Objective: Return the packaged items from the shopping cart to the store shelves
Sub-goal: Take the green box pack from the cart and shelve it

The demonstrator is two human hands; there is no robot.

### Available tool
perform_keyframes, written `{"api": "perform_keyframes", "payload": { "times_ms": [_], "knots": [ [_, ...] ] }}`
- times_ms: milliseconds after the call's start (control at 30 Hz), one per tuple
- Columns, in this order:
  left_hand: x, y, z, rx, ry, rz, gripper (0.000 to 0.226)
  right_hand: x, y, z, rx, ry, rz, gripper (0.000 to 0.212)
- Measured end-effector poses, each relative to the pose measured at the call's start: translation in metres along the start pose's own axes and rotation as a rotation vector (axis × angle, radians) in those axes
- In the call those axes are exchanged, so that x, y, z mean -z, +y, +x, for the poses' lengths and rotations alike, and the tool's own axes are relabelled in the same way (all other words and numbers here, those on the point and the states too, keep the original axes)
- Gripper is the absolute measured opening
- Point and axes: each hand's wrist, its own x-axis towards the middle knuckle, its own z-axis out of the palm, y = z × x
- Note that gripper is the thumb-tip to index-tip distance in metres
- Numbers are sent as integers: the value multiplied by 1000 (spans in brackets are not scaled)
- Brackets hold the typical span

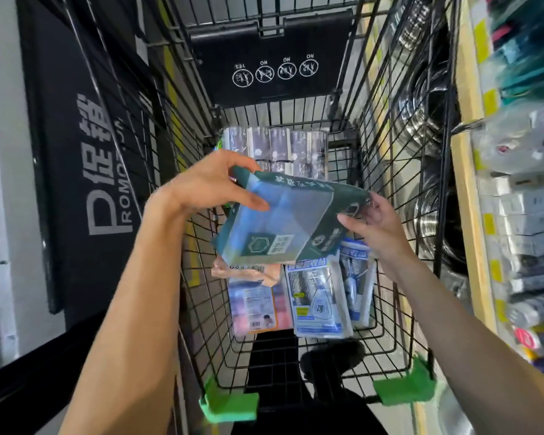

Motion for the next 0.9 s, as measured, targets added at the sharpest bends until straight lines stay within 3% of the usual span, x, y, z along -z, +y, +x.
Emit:
{"api": "perform_keyframes", "payload": {
  "times_ms": [133, 233, 333, 400, 500, 667, 800, 833, 900],
  "knots": [
    [14, 9, -6, -123, -4, -229, 31, 0, -7, -17, -64, -110, 73, 66],
    [21, 12, -12, -117, 73, -323, 53, -2, -10, -36, -22, -43, 93, 43],
    [24, 19, -21, -128, 165, -453, 65, -10, -19, -56, 35, 46, 355, 33],
    [19, 26, -27, -115, 214, -571, 52, -21, -30, -75, 45, 82, 498, 13],
    [3, 46, -40, -67, 270, -664, 35, -27, -41, -107, 116, 84, 502, 14],
    [-48, 94, -72, -51, 240, -548, 24, 37, -38, -179, 265, 120, 451, 25],
    [-126, 136, -91, -83, 174, -186, 57, 98, -15, -245, 340, 383, 432, 22],
    [-151, 148, -95, -120, 121, -104, 54, 115, -5, -266, 353, 458, 427, 22],
    [-202, 167, -107, -172, -63, -39, 27, 149, 18, -313, 381, 584, 428, 22]
  ]
}}
